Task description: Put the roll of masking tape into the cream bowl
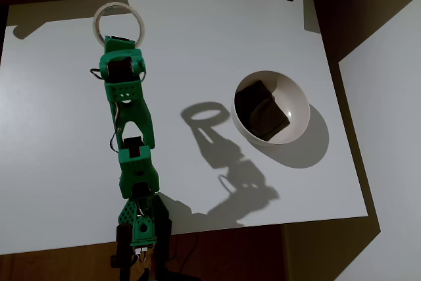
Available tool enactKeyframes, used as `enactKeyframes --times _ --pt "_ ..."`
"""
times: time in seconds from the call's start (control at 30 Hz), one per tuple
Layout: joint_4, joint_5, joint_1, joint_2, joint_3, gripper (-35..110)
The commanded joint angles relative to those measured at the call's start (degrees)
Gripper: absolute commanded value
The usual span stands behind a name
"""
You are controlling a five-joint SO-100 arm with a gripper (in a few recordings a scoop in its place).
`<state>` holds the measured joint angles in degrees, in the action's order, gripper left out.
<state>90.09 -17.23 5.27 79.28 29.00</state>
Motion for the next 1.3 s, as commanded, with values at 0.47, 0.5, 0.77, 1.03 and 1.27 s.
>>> enactKeyframes --times 0.47,0.5,0.77,1.03,1.27 --pt "12.7 6.0 -25.0 29.4 -2.3 -8" --pt "12.7 6.5 -27.5 29.0 -2.3 -8" --pt "8.3 10.1 -43.4 20.7 -2.3 -8" --pt "-2.5 11.9 -53.1 4.5 -2.4 -8" --pt "-9.7 12.5 -55.4 -4.0 -2.5 -8"
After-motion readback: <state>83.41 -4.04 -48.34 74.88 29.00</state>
